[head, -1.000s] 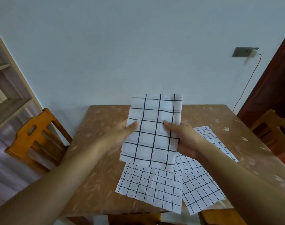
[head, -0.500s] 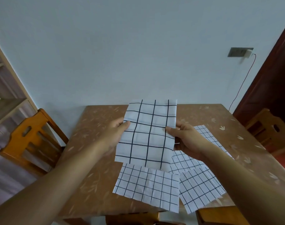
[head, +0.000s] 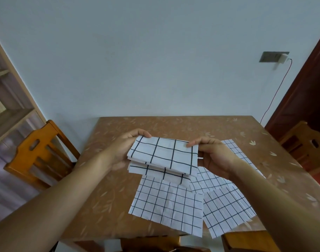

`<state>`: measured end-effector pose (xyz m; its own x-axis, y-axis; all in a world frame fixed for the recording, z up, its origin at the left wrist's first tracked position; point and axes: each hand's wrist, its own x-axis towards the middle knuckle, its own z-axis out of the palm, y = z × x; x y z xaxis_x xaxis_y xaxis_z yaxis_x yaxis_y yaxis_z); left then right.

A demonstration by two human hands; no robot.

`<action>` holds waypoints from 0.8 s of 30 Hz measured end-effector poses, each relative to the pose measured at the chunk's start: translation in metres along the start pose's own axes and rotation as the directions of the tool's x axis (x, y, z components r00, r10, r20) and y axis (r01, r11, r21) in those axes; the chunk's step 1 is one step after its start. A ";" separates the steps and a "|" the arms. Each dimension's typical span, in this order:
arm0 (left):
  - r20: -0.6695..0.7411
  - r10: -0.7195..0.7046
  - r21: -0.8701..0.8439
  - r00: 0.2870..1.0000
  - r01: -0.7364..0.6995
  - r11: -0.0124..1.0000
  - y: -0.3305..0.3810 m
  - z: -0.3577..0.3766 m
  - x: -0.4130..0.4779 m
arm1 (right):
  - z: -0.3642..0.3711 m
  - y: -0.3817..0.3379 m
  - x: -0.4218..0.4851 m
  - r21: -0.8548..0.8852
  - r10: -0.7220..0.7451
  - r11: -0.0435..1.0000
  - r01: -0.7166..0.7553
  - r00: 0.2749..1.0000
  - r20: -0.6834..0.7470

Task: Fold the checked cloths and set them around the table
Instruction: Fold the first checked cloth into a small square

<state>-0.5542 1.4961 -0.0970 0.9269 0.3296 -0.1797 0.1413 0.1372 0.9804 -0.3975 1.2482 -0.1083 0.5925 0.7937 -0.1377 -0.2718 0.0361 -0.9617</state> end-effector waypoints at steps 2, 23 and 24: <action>-0.049 0.009 0.021 0.999 -0.008 1.000 0.000 0.000 -0.002 | -0.001 0.000 0.000 -0.023 -0.024 0.999 0.024 1.000 -0.016; -0.312 0.143 0.095 0.939 -0.120 0.988 0.004 0.019 -0.012 | -0.020 -0.025 0.008 -0.190 -0.199 0.963 0.192 0.980 -0.018; -0.321 0.131 0.098 0.938 -0.105 0.990 0.003 0.021 -0.013 | -0.024 -0.026 0.008 -0.196 -0.189 0.963 0.185 0.982 -0.003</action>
<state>-0.5587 1.4730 -0.0900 0.7765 0.6267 -0.0656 0.0765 0.0095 0.9970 -0.3680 1.2388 -0.0905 0.6352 0.7710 0.0459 -0.0037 0.0625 -0.9980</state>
